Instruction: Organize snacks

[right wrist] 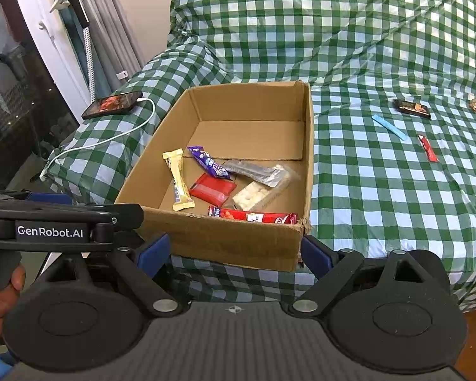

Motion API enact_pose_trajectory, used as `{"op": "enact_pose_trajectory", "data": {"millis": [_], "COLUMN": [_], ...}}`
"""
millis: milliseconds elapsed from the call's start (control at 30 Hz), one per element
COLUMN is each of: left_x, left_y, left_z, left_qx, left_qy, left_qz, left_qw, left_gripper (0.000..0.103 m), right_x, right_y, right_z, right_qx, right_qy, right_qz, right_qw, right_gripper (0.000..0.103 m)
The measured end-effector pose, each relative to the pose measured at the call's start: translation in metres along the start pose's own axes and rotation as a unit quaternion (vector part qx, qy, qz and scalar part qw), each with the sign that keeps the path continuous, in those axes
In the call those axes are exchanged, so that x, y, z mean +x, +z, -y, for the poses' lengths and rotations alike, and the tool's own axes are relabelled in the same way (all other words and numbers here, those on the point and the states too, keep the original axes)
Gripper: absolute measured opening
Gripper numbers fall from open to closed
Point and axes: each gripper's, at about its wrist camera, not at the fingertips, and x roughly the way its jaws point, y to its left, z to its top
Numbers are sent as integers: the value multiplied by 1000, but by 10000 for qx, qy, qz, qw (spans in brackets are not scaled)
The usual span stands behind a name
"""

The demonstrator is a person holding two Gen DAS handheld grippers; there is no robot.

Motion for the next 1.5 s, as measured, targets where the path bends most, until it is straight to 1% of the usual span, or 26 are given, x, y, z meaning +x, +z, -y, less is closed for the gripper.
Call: {"op": "enact_pose_trajectory", "data": {"millis": [800, 1133, 1333, 1400, 1500], "left_x": [19, 29, 36, 38, 45], "left_y": [6, 15, 32, 41, 57], "left_z": [2, 14, 36, 50, 73], "left_qx": [46, 195, 304, 417, 534], "left_qy": [-1, 25, -97, -160, -317], "left_qz": [-194, -260, -304, -302, -348], "left_qw": [9998, 9995, 9990, 9985, 9975], "left_gripper": [103, 103, 103, 103, 103], "right_x": [16, 24, 20, 17, 12], "right_y": [6, 7, 10, 11, 10], "right_z": [4, 16, 40, 55, 85], "right_qx": [22, 139, 428, 549, 776], "right_qy": [-78, -50, -178, -276, -539], "right_qz": [-218, -273, -99, -18, 113], "right_qw": [9997, 9995, 9989, 9981, 9955], "right_gripper": [90, 90, 90, 90, 90]}}
